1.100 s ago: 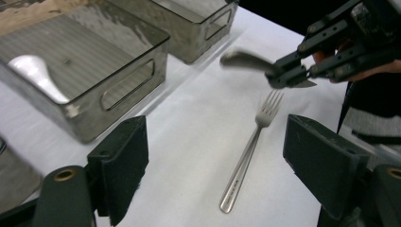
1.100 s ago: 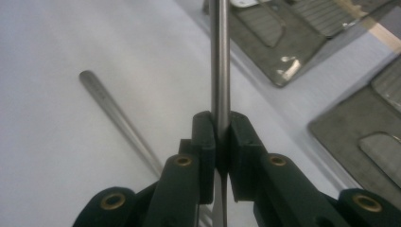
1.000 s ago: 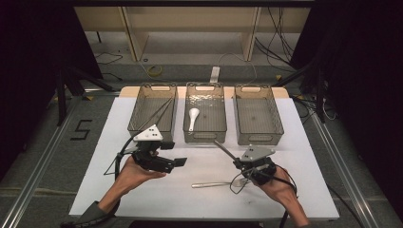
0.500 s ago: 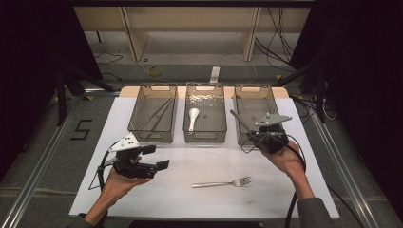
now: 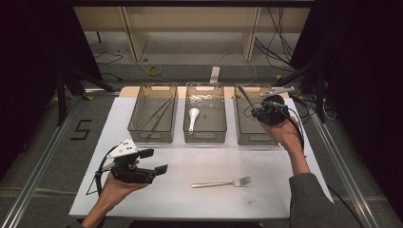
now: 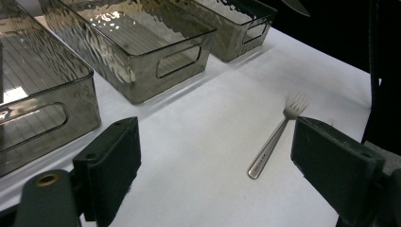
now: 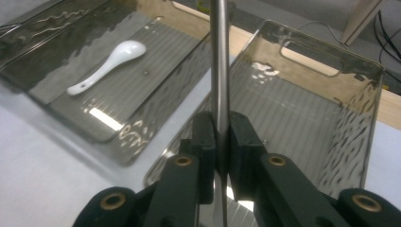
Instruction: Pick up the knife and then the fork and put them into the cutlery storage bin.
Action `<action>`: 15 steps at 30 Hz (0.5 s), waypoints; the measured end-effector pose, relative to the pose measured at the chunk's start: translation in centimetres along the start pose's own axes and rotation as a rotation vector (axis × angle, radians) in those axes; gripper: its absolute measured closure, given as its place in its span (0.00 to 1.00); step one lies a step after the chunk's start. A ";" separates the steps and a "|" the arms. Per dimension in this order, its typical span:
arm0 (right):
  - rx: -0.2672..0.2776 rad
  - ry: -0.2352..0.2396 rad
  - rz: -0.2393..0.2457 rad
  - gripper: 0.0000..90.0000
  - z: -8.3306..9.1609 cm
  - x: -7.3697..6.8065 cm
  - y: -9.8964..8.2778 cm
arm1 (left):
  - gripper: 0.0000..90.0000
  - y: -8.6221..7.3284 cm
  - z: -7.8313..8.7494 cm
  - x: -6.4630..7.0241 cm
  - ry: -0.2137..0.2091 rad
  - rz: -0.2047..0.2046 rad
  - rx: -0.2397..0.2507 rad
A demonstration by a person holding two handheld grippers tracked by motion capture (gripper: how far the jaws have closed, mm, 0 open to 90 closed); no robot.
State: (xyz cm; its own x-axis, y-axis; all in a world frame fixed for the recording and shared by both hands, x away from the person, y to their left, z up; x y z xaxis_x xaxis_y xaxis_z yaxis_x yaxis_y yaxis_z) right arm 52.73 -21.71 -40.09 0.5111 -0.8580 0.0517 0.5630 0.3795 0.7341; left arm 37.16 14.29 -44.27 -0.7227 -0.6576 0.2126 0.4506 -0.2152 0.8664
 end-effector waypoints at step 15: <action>-0.067 -0.052 -0.114 0.93 -4.0 3.4 1.5 | 0.18 -0.1 0.4 -0.2 0.001 0.010 0.019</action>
State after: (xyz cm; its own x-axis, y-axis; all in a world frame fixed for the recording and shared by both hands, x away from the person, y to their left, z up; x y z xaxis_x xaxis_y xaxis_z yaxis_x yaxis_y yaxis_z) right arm 57.93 -22.67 -41.53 0.4082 -0.9129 0.0070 0.6587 0.2998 0.6902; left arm 37.07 14.76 -44.26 -0.7178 -0.6602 0.2213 0.4480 -0.1946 0.8726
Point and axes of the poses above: each handheld gripper's, and its own axes: z roughly backward along the jaws, y roughly out of its top, x roughly to its right, the point moved 7 cm from there along -z, roughly forward along the jaws, and after that the axes turned 1 degree about y, right-handed, at the moved point
